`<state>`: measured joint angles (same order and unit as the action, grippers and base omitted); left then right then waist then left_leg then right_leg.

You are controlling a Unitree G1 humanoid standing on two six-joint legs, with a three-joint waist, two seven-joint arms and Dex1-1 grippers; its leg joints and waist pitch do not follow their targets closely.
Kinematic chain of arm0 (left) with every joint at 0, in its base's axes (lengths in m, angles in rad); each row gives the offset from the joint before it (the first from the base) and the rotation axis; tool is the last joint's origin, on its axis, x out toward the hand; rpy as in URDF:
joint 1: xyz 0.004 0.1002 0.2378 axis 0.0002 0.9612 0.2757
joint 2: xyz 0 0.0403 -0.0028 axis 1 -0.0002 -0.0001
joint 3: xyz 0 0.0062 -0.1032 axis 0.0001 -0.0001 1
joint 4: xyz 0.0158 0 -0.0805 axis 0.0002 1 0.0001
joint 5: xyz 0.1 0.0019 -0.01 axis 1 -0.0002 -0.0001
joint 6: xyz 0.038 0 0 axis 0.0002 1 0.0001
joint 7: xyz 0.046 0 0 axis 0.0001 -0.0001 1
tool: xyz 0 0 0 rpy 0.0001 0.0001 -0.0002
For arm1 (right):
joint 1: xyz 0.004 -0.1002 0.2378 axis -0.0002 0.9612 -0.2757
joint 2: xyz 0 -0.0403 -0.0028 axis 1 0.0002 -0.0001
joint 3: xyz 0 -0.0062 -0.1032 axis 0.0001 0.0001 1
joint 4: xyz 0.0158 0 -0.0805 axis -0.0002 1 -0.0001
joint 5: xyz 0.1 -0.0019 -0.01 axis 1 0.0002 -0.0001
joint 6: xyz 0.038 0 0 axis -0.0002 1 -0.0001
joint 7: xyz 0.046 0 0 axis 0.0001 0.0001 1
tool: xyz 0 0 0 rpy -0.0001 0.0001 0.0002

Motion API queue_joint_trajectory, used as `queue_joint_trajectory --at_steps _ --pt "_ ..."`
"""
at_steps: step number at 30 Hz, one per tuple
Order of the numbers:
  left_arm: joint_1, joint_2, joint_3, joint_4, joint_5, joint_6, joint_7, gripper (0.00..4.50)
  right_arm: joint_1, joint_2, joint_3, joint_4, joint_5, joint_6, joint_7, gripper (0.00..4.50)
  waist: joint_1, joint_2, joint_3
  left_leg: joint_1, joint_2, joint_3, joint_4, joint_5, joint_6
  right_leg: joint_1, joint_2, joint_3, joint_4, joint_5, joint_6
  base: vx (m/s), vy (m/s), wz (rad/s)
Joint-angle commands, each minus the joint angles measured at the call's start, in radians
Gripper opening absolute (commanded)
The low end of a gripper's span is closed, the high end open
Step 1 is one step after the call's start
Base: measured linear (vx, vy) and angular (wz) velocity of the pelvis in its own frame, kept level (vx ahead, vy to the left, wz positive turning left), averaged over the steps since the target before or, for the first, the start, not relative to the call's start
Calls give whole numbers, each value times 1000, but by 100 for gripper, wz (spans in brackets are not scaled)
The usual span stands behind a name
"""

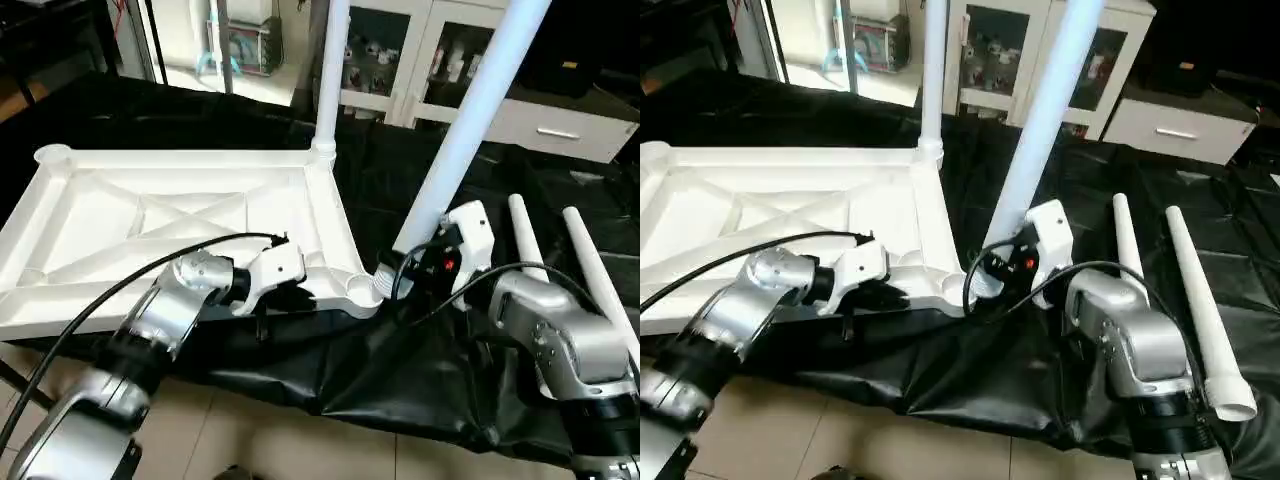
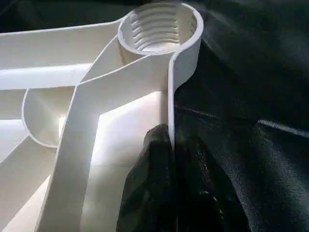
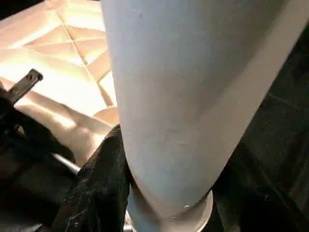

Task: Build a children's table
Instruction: Insert table leg to table base

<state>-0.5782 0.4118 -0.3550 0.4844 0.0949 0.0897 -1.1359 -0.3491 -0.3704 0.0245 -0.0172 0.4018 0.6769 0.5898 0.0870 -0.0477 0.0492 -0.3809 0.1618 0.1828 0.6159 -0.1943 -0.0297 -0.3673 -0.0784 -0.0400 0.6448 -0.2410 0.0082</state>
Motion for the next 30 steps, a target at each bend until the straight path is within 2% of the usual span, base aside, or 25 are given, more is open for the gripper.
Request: queue_joint_trajectory --at_steps 1,8,10,11,13,14,21,24,30 --pt "36 -4 -56 3 18 21 -16 7 -15 -6 -17 5 27 22 23 190 -1 4 -54 29 79 -28 -94 -161 -29 23 -87 46 -73 4 -234 0 0 0" --pt "55 17 -76 -95 20 47 -56 7 -24 -30 17 9 77 29 159 190 1 -3 -61 29 77 -23 -85 -58 28 27 -84 42 -63 122 -257 0 0 0" --pt "58 17 -75 -101 21 50 -56 7 -25 -33 25 13 76 26 173 190 1 -1 -60 29 78 -22 -85 -50 36 26 -84 41 -63 121 -263 0 0 0" --pt "59 21 -81 -115 23 53 -67 7 -39 -35 50 51 49 -8 195 190 0 -8 -59 29 78 -22 -86 -57 37 25 -84 40 -65 100 -266 0 0 0" --pt "62 30 -88 -130 19 56 -80 7 -64 -27 62 99 37 -26 212 190 -1 -4 -57 29 78 -21 -88 -82 23 23 -85 40 -69 51 -267 0 0 0" --pt "64 34 -89 -137 17 59 -84 7 -72 -25 63 112 36 -27 220 190 -2 -7 -57 31 79 -20 -88 -93 13 23 -85 41 -70 37 -266 0 0 0" --pt "77 52 -86 -167 16 58 -98 7 -104 -48 105 167 4 -46 279 190 -1 -8 -60 31 78 -15 -85 -54 18 25 -81 41 -63 93 -259 0 0 0" --pt "74 56 -89 -165 14 54 -102 7 -105 -66 118 155 3 -41 302 190 -2 -14 -60 31 78 -14 -84 -56 23 25 -81 41 -64 92 -259 0 0 0" --pt "67 57 -86 -143 18 52 -96 7 -80 -103 126 113 1 -34 341 190 -1 -13 -60 32 80 -13 -85 -69 14 25 -81 41 -64 84 -258 0 0 0"
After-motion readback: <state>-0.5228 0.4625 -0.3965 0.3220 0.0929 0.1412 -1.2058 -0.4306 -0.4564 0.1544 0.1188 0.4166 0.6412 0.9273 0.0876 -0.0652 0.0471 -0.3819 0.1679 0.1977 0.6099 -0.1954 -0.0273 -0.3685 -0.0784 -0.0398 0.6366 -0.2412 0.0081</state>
